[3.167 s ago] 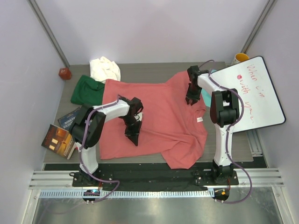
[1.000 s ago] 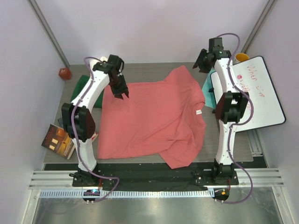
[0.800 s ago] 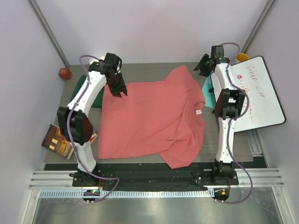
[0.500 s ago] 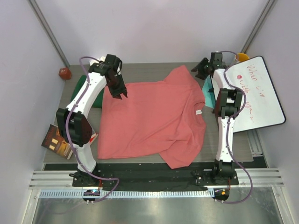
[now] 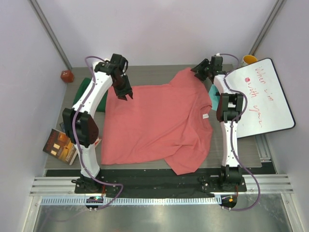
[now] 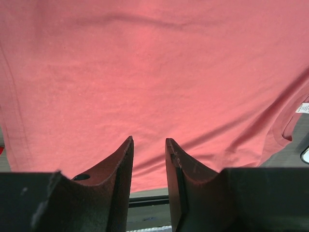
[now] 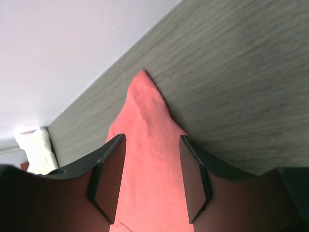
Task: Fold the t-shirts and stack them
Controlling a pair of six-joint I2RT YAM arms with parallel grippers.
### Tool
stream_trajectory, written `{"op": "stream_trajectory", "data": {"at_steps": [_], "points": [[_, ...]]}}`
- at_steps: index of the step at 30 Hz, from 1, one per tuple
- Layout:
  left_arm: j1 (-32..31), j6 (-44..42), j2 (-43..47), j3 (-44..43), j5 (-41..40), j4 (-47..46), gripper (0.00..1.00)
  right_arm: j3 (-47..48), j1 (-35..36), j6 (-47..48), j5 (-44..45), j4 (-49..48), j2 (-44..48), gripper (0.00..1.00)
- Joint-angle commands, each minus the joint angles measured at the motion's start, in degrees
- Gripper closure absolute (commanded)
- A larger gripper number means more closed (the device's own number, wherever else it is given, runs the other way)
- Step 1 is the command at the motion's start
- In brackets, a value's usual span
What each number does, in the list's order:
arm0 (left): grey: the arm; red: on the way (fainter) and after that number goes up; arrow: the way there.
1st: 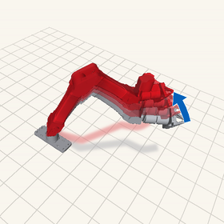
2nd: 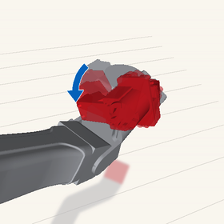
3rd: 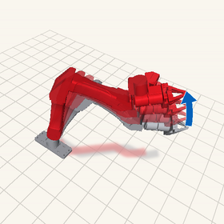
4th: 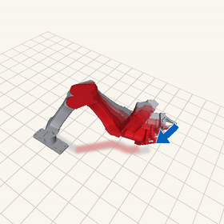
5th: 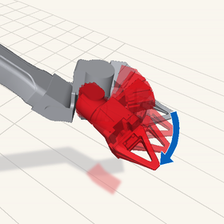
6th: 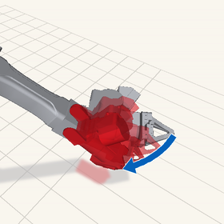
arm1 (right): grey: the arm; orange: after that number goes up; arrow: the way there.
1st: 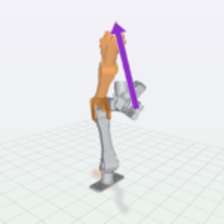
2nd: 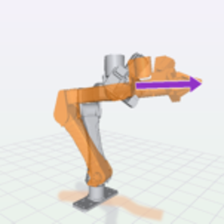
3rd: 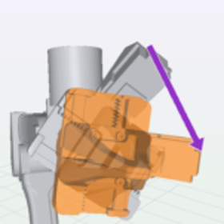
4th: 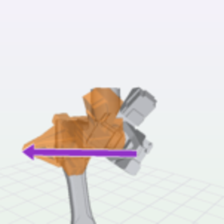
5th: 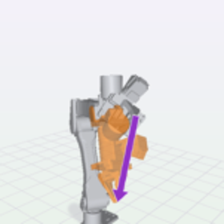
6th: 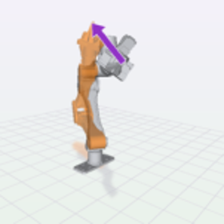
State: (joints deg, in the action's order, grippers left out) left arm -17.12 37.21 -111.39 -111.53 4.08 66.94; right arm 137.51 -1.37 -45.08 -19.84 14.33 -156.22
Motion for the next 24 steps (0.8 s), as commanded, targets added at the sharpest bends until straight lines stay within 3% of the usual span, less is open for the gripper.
{"op": "stream_trajectory", "data": {"at_steps": [1, 8, 16, 24], "points": [[-0.1, -1.0, 0.5, -2.0, -0.6, 1.4, 0.67, 5.0, -0.3, -3.2, 1.6, -4.3, -2.9, 0.46], [0.0, -1.4, -0.1, -3.3, -2.0, 2.3, 0.67, 1.6, -0.5, -3.7, 3.7, -8.3, -2.0, 0.46], [0.0, -1.7, -3.0, -6.8, -2.0, 3.6, 0.67, 5.0, -1.2, -5.7, 3.5, -8.0, -5.2, 0.46], [0.0, -1.3, -5.7, -9.5, -1.4, 4.7, 0.67, 5.0, 0.3, 0.9, -4.2, -1.6, -5.6, 0.49]]}}
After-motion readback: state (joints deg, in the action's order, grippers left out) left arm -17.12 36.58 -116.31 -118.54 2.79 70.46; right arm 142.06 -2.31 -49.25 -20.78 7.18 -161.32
